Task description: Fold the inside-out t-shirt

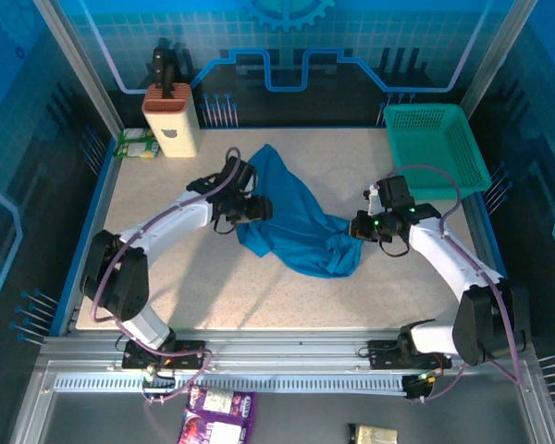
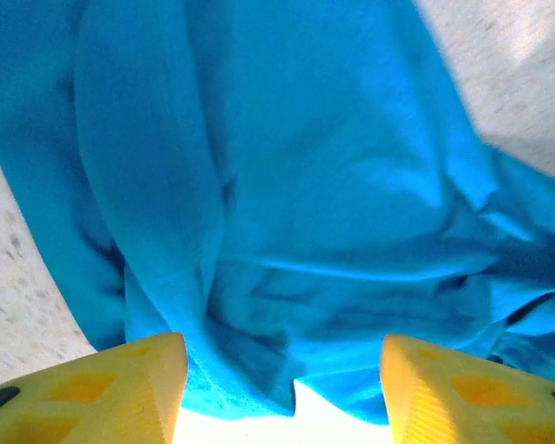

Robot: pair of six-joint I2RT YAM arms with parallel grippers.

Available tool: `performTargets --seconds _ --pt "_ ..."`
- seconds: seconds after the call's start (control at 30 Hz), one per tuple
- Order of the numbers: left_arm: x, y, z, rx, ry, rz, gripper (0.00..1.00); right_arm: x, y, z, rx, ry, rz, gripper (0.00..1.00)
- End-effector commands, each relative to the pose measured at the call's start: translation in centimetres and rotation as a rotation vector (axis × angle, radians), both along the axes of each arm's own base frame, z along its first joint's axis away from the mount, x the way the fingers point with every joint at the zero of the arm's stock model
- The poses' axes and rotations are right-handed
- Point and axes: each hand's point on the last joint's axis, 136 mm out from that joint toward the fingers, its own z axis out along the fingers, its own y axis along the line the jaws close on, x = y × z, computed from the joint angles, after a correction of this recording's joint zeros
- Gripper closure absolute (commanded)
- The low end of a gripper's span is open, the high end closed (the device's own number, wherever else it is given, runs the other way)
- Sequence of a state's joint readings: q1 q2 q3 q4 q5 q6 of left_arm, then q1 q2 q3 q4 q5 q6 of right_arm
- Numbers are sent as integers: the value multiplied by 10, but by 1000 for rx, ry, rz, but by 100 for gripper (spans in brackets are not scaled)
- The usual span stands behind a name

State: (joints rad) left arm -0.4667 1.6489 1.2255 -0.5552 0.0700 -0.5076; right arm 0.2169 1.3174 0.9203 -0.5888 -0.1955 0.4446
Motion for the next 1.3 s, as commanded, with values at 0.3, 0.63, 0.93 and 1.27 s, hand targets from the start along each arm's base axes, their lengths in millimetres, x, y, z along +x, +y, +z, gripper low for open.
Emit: performTargets --seconds 0.3,0.63,0.93,1.27 --pt "-1 19 -55 153 104 33 77 11 1 25 -37 -67 6 100" --pt "28 126 97 62 -225 236 100 15 -46 150 -150 -324 -78 100" --pt "54 170 89 -163 -160 283 100 19 -84 126 -126 -246 -169 100" --pt "100 139 37 -136 -66 190 94 23 -76 67 -82 -137 -160 100"
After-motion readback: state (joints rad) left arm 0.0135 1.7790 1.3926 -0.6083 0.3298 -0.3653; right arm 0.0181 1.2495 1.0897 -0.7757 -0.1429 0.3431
